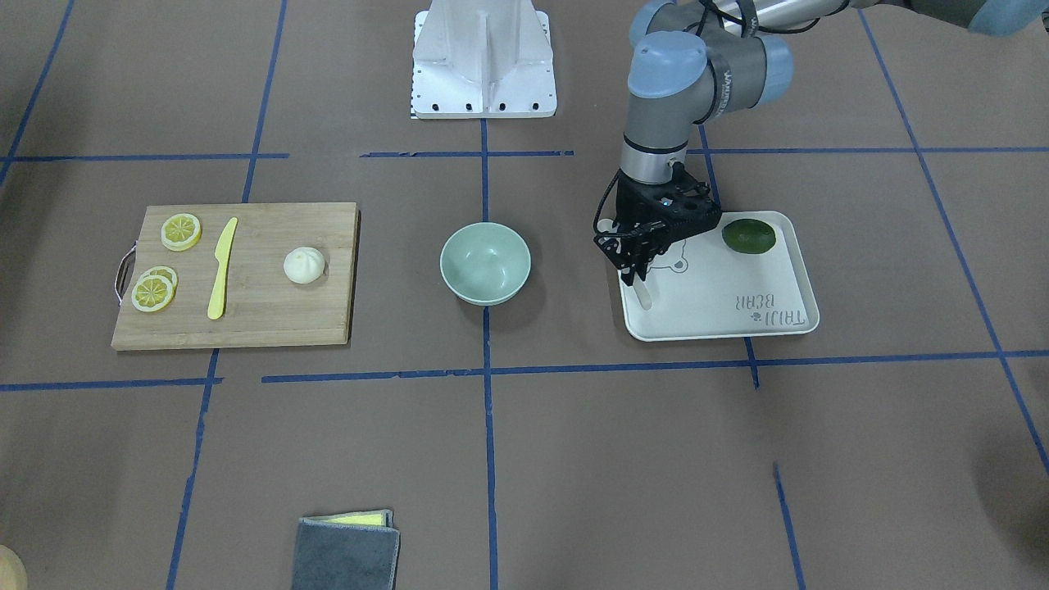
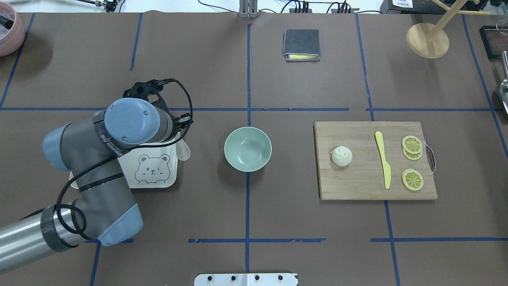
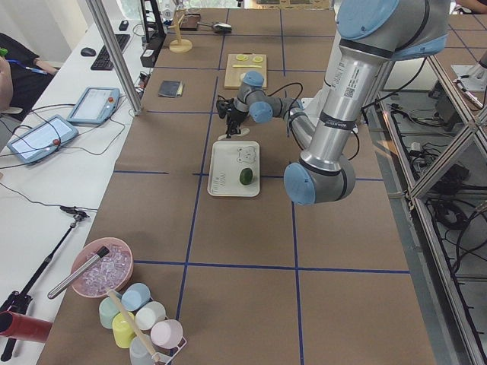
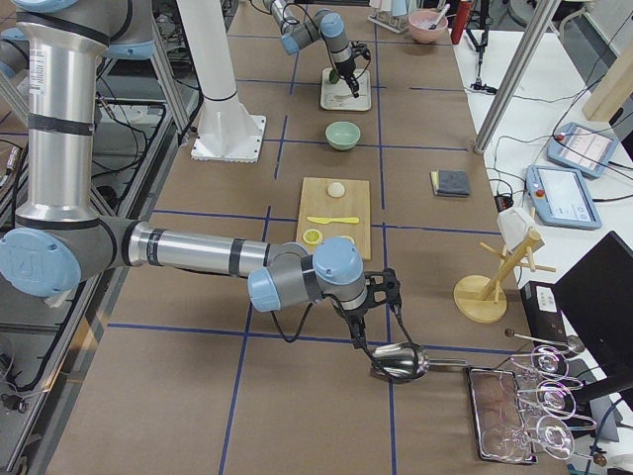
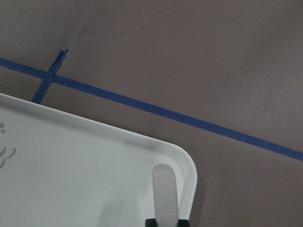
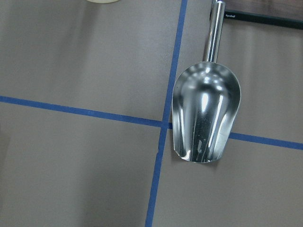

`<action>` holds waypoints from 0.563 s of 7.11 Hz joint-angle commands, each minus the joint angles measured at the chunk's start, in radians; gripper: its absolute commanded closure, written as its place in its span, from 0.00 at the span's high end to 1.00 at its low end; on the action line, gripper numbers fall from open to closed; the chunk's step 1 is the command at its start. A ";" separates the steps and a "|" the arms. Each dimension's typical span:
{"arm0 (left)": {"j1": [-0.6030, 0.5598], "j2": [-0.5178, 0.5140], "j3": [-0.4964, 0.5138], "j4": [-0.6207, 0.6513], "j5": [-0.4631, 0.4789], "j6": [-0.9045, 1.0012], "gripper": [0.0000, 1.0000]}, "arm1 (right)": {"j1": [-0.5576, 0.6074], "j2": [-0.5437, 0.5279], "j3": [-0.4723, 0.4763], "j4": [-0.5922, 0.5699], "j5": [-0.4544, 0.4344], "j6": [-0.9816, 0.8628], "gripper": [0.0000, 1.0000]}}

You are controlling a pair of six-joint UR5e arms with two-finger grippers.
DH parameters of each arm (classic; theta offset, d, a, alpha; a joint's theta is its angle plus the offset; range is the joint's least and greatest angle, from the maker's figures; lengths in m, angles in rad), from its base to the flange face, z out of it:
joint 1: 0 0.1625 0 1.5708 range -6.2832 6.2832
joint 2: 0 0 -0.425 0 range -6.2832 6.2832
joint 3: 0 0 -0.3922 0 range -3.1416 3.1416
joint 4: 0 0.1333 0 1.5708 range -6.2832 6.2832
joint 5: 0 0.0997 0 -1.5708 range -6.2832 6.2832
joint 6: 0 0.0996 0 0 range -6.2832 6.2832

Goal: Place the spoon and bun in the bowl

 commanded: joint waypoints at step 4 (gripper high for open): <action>0.103 -0.346 0.251 0.129 0.000 -0.262 0.00 | 0.000 -0.028 0.000 0.027 0.003 0.001 1.00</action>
